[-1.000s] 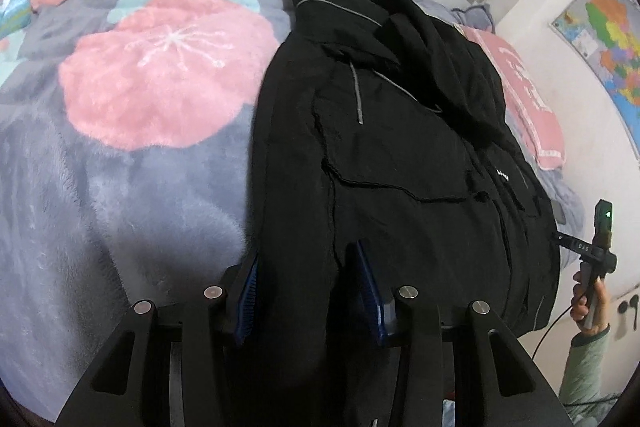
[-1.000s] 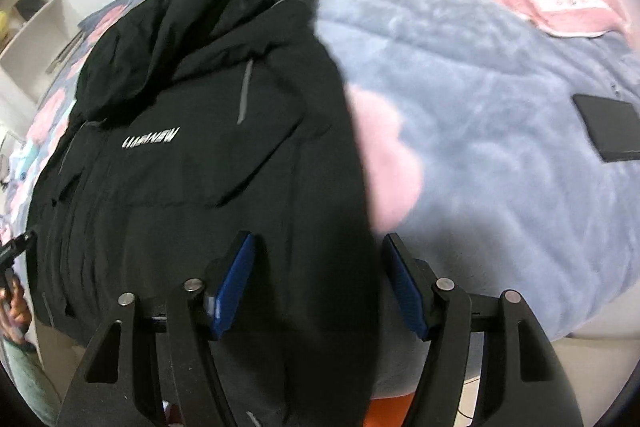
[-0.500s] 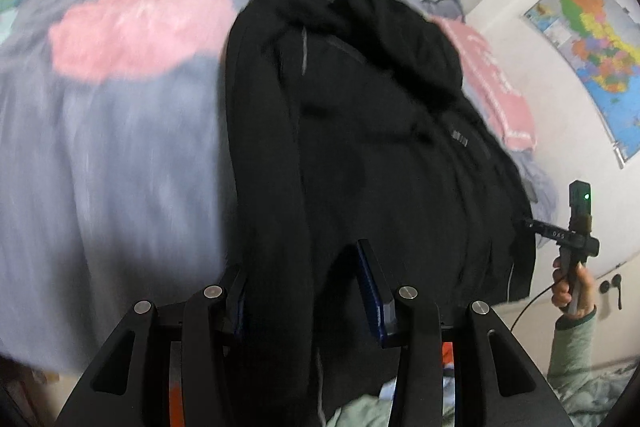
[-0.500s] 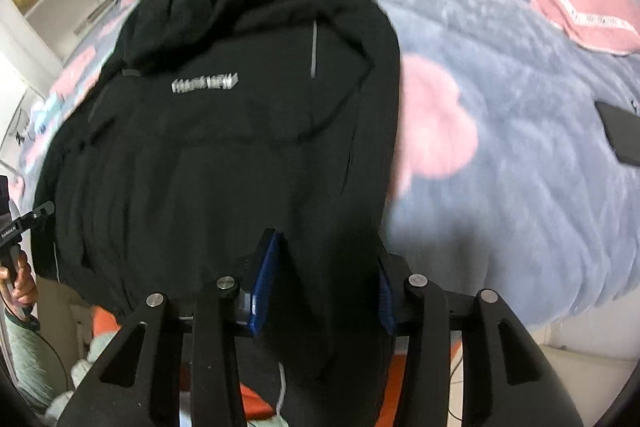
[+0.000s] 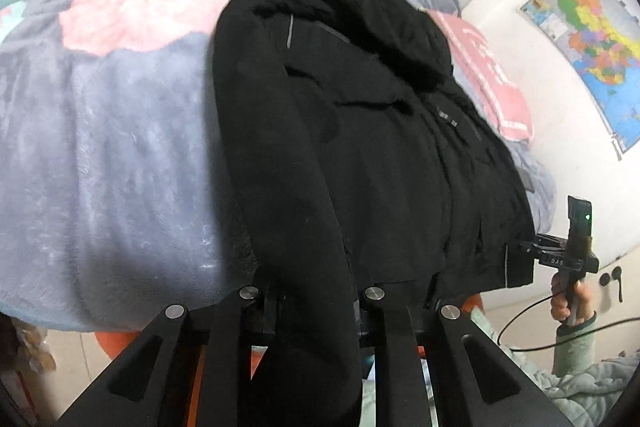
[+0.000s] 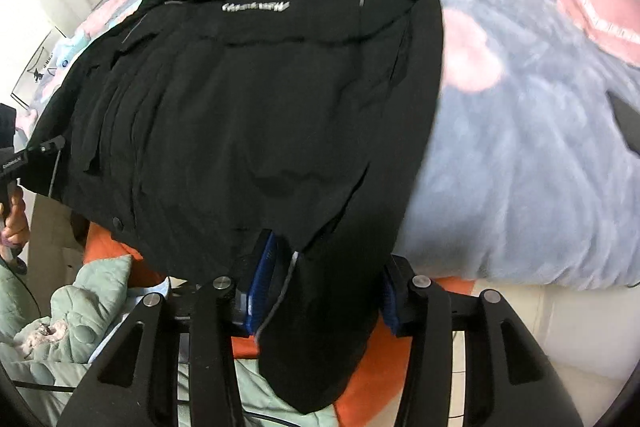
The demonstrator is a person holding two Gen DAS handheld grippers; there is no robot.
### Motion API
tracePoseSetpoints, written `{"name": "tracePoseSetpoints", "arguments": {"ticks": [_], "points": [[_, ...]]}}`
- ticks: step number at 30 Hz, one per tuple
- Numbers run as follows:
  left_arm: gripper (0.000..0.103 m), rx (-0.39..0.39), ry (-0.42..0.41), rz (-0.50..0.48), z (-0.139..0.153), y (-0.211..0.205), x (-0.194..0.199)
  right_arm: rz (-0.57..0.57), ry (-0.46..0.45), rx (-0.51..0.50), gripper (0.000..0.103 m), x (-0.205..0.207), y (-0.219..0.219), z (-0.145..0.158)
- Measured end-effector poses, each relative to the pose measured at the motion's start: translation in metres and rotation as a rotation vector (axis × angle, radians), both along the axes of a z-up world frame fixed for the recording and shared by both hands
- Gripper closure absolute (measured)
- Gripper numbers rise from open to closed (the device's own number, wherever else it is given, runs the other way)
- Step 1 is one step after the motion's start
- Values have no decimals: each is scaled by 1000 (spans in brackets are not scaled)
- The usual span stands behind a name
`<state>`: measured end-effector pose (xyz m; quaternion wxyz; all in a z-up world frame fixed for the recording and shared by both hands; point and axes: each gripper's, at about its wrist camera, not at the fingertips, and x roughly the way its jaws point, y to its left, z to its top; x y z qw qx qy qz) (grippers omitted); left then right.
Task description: Fold large clothes
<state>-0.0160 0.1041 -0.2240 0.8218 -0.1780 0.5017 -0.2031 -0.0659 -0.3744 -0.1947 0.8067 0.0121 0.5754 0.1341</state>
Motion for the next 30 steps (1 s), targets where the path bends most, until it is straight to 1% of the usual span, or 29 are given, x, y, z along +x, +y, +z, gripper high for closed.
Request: {"name": "tracePoseSetpoints", "arguments": {"ticks": [1, 2, 3, 4, 5, 8, 13, 16, 19, 24, 28, 30], "points": [[85, -8, 15, 6, -4, 1, 2, -4, 5, 14, 54, 2, 0, -6], [85, -10, 21, 15, -6, 0, 1, -11, 2, 5, 65, 3, 1, -8], [89, -12, 17, 25, -5, 1, 0, -18, -9, 2, 73, 4, 2, -7], [92, -9, 2, 33, 0, 2, -2, -25, -24, 35, 78, 4, 0, -1], [93, -9, -23, 37, 8, 3, -5, -28, -35, 66, 80, 4, -3, 6], [93, -42, -86, 46, 35, 9, -7, -20, -88, 152, 81, 1, -15, 39], [93, -145, -202, 55, 84, 15, 8, 24, -197, 209, 81, 14, -16, 97], [93, -179, -261, 69, 109, 17, 27, 35, -249, 247, 81, 30, -15, 121], [93, -200, -283, 81, 124, 19, 47, 17, -286, 308, 81, 56, -15, 138], [93, -202, -319, 95, 147, 18, 87, -11, -333, 313, 81, 93, -23, 160], [92, -211, -340, 116, 162, 24, 128, -49, -362, 320, 81, 129, -35, 177], [92, -246, -330, 140, 164, 28, 155, -84, -375, 327, 81, 157, -40, 182]]}}
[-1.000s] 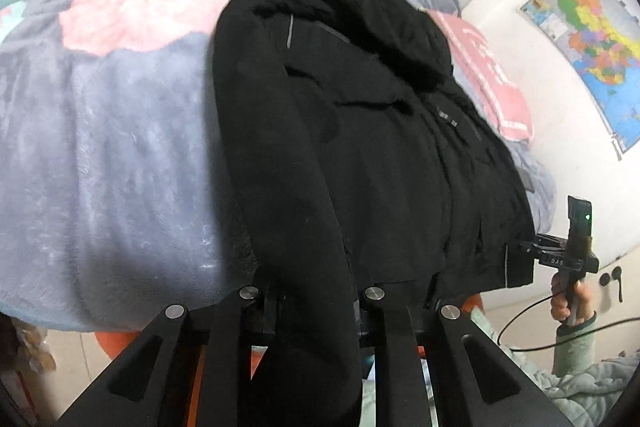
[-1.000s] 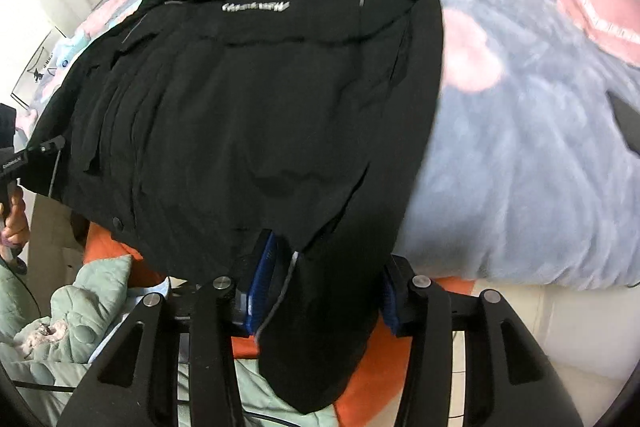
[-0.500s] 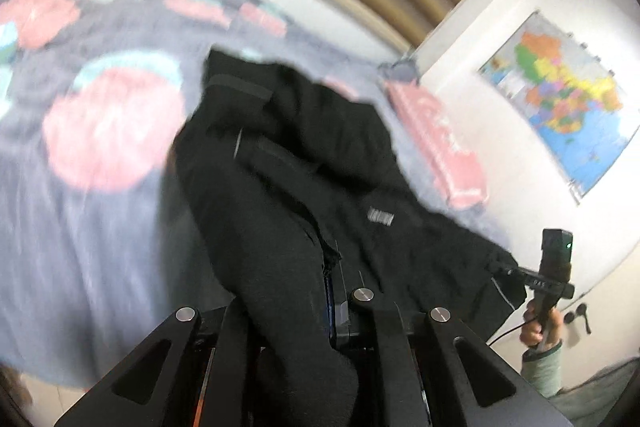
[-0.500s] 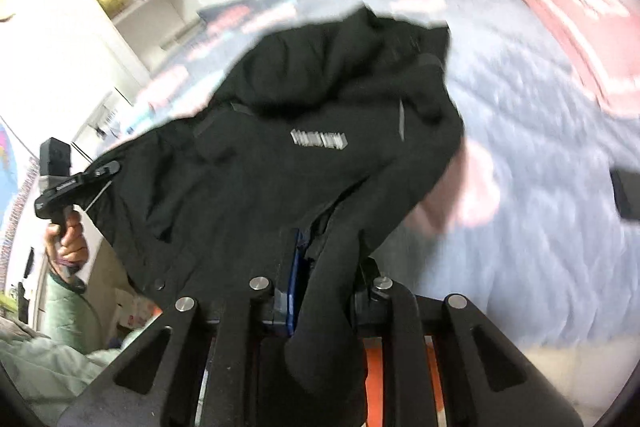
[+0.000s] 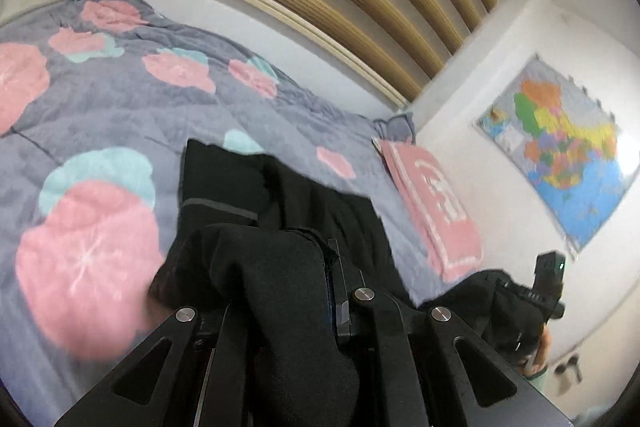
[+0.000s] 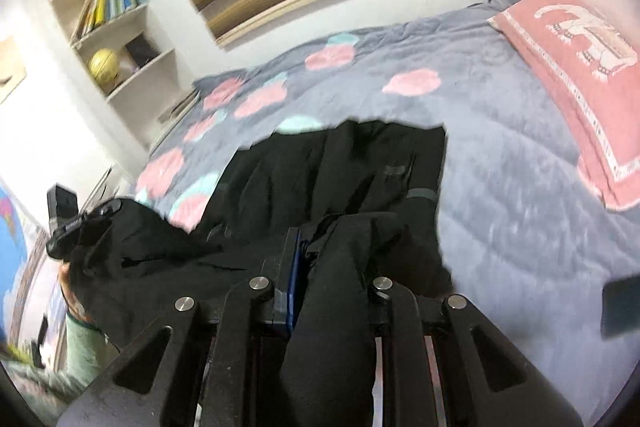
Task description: Fold large clothes
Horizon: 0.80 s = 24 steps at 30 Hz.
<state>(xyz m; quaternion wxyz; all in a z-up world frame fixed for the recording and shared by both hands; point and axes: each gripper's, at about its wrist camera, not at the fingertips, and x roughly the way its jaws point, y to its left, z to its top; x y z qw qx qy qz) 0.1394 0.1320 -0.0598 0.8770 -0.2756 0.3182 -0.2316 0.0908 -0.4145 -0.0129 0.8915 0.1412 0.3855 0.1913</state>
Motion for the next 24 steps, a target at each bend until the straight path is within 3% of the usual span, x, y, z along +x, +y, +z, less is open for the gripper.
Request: {"name": "tracePoseSetpoints", "arguments": {"ticks": [2, 6, 9, 13, 16, 18, 21, 24], "points": [[92, -33, 2, 14, -1, 4, 29, -33, 2, 17, 81, 28, -6, 1], [88, -8, 14, 55, -15, -2, 85, -94, 24, 15, 81, 87, -12, -12], [87, -8, 64, 91, -49, -8, 130, -126, 15, -112, 81, 128, 3, -41], [86, 79, 165, 124, -97, -26, 174, -170, 97, -271, 80, 180, 23, -104], [85, 178, 219, 98, -133, -44, 199, -192, 185, -231, 80, 206, 20, -147], [84, 240, 206, 80, -152, -54, 208, -221, 230, -152, 79, 220, 9, -170], [85, 178, 218, 82, -159, -46, 211, -225, 233, -90, 79, 226, 0, -182], [85, 163, 212, 71, -160, -44, 210, -221, 218, -111, 79, 225, 2, -182]]}}
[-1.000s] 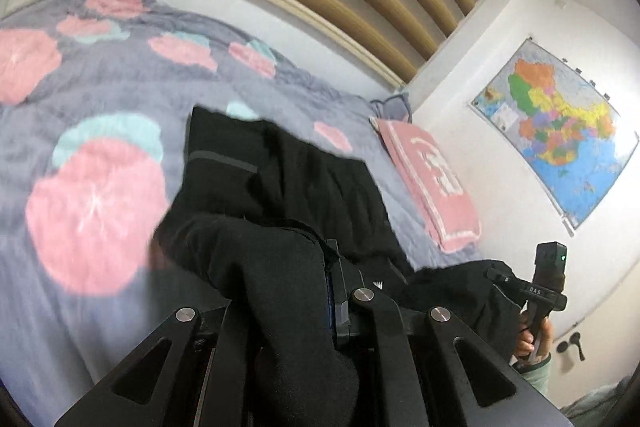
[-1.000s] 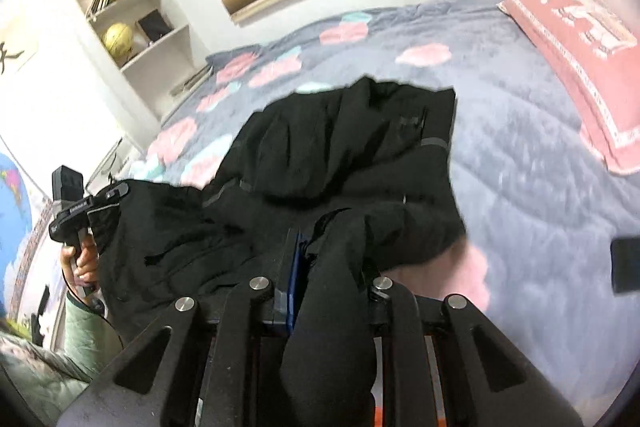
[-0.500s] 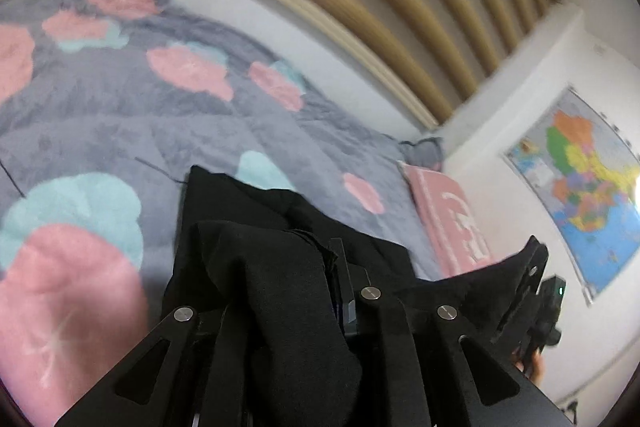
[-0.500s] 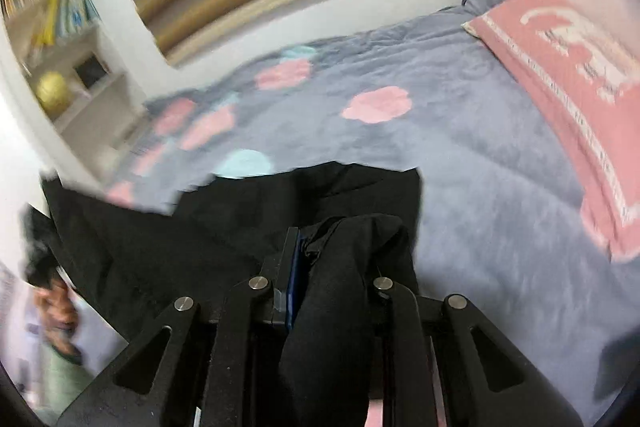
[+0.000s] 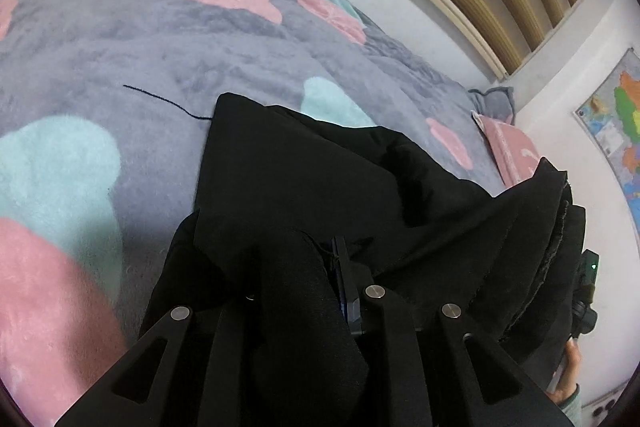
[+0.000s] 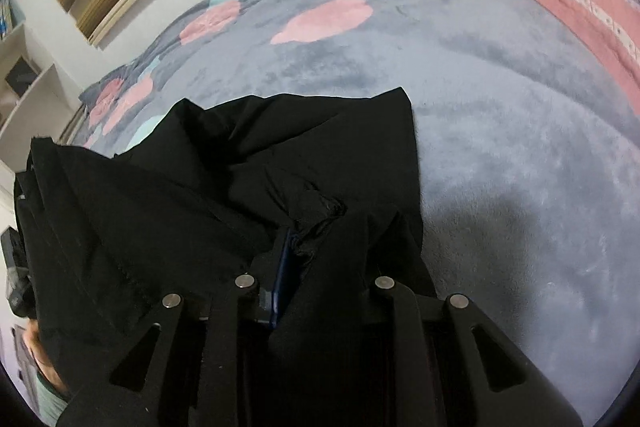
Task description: Fold large clothes
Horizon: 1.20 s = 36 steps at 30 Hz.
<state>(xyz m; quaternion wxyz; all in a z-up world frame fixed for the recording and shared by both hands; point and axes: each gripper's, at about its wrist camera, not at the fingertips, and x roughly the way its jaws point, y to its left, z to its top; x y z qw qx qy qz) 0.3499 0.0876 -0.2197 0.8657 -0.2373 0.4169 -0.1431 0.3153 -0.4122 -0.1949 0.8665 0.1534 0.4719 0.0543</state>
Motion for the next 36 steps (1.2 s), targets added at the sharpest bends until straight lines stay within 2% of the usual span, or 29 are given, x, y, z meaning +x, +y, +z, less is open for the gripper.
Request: {"name": "tracePoseSetpoints", "arguments": {"ticks": [5, 8, 9, 10, 12, 13, 14, 16, 17, 20, 23, 26, 28, 31, 33, 36], "points": [[83, -51, 31, -37, 17, 10, -13, 8, 23, 21, 76, -5, -2, 11], [82, -69, -38, -97, 50, 24, -38, 21, 30, 55, 70, -17, -12, 30], [76, -77, -56, -108, 60, 29, -46, 28, 17, 66, 64, -24, -16, 40], [63, -100, -77, -120, 74, 39, -58, 33, 5, 73, 59, -31, -19, 49], [45, -128, -110, -120, 92, 54, -75, 22, -30, 67, 29, -48, -30, 69], [39, -147, -145, -119, 104, 65, -87, 7, -66, 61, 25, -60, -38, 82], [37, -153, -171, -113, 112, 71, -95, 1, -96, 67, 22, -69, -45, 92], [27, -147, -221, -90, 126, 82, -108, 1, -148, 83, 22, -85, -56, 109], [25, -135, -228, -84, 128, 83, -110, 4, -162, 69, 22, -89, -58, 114], [25, -74, -190, -84, 121, 72, -98, 28, -155, -26, 22, -83, -47, 116], [25, -8, -125, -83, 101, 52, -78, 71, -150, -106, 22, -71, -26, 105], [25, 45, -86, -40, 84, 44, -59, 87, -150, -162, 22, -56, -17, 90], [25, 35, -56, 16, 74, 50, -43, 96, -148, -159, 22, -44, -19, 80], [25, -34, -5, 59, 63, 58, -23, 106, -159, -147, 22, -21, -27, 66], [25, -47, 25, 55, 59, 58, -10, 114, -159, -121, 22, -7, -30, 61], [25, -20, 36, 32, 55, 49, 4, 146, -153, -75, 22, 17, -33, 51]]}}
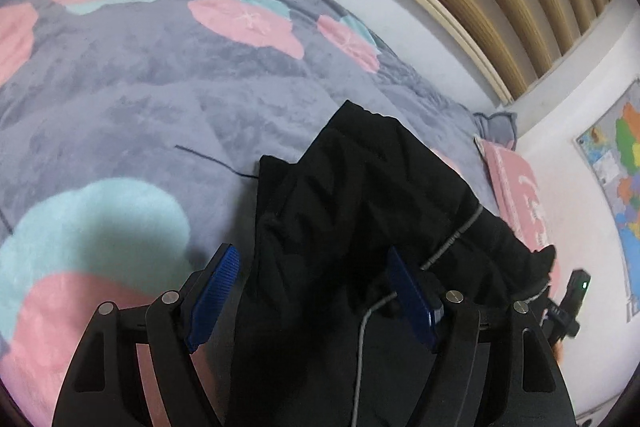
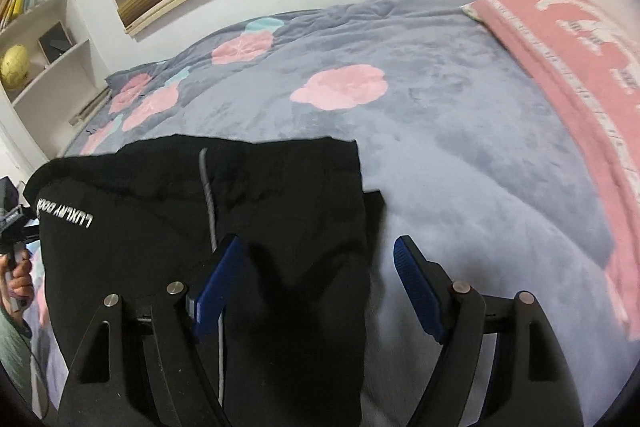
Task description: Fold large clothes
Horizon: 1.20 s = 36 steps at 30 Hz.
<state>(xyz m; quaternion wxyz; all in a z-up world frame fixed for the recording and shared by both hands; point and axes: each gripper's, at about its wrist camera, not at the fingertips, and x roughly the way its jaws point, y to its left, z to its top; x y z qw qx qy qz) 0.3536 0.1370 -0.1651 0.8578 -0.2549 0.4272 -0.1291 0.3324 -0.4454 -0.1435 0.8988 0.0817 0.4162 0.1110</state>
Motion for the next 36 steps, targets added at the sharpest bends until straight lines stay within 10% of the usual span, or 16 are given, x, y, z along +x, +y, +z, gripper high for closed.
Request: {"name": "tracePoseSetpoints", "arguments": {"ticks": [7, 8, 10, 13, 23, 28, 32, 36], "points": [[28, -162, 120, -125, -30, -10, 46, 87, 85, 93, 15, 45, 10, -27], [36, -167, 113, -115, -32, -10, 47, 97, 97, 121, 24, 48, 12, -30], [93, -135, 92, -102, -30, -10, 42, 102, 72, 117, 68, 45, 17, -28], [95, -126, 12, -39, -11, 0, 19, 57, 10, 35, 85, 29, 20, -14], [96, -42, -272, 124, 92, 0, -6, -151, -266, -224, 89, 12, 30, 90], [95, 76, -99, 198, 39, -14, 48, -186, -163, -325, 89, 65, 43, 55], [93, 94, 97, 197, -37, -18, 72, -146, 59, -382, 89, 105, 48, -31], [70, 90, 140, 208, -63, -15, 75, -116, 119, -398, 85, 111, 51, -73]]}}
